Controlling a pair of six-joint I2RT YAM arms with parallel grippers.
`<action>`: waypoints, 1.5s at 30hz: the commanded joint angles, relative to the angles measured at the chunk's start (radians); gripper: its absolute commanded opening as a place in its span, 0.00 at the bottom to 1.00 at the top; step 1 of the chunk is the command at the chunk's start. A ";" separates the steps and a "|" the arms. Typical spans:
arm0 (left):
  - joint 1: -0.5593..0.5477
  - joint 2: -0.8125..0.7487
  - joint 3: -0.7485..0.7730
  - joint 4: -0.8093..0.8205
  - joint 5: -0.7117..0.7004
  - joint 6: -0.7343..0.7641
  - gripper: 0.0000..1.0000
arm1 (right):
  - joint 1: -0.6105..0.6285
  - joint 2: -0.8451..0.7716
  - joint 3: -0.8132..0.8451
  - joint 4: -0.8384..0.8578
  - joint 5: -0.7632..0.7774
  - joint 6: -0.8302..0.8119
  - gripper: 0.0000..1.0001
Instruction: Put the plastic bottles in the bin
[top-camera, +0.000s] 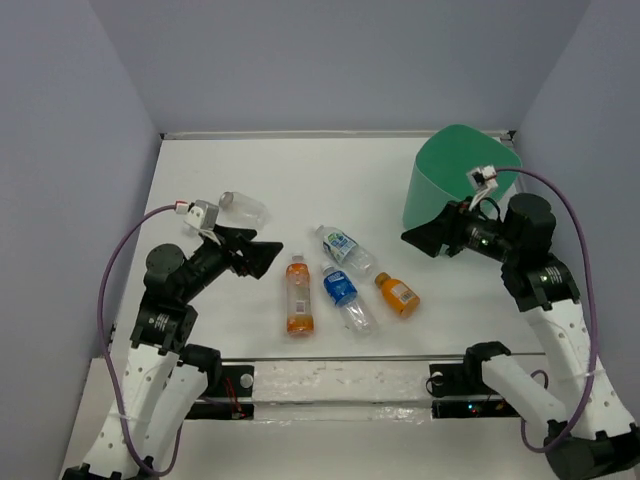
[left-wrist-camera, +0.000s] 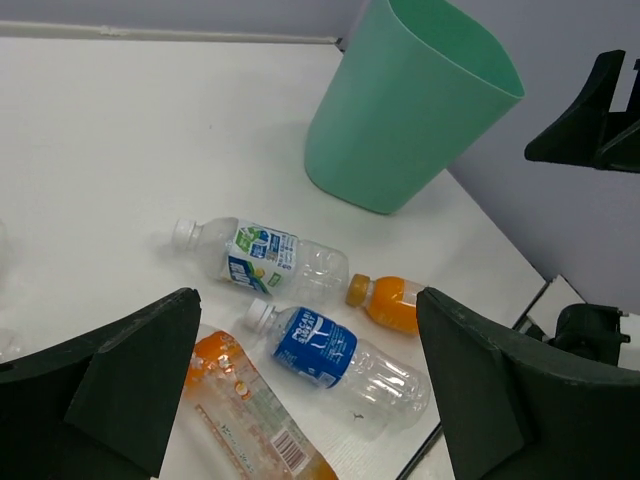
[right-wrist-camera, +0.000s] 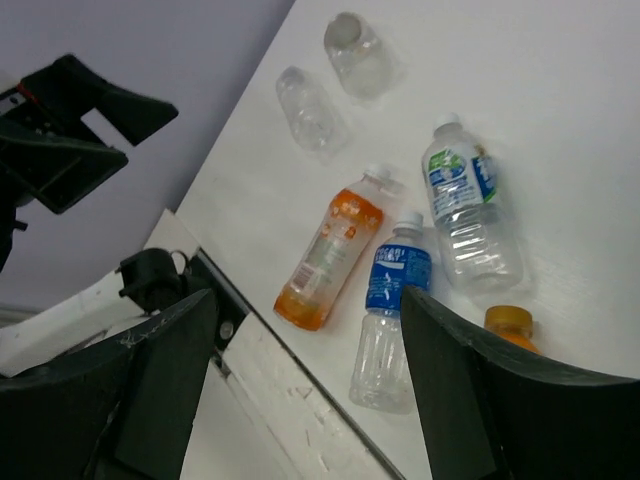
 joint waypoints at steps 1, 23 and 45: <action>-0.005 0.045 -0.024 0.012 0.056 -0.040 0.99 | 0.250 0.114 0.006 0.043 0.276 -0.054 0.80; -0.031 0.302 -0.024 -0.112 -0.113 -0.072 0.99 | 0.493 0.947 0.481 -0.094 0.629 -0.537 0.93; -0.287 0.348 -0.004 -0.207 -0.481 -0.155 0.99 | 0.553 1.286 0.747 -0.188 0.698 -0.644 0.66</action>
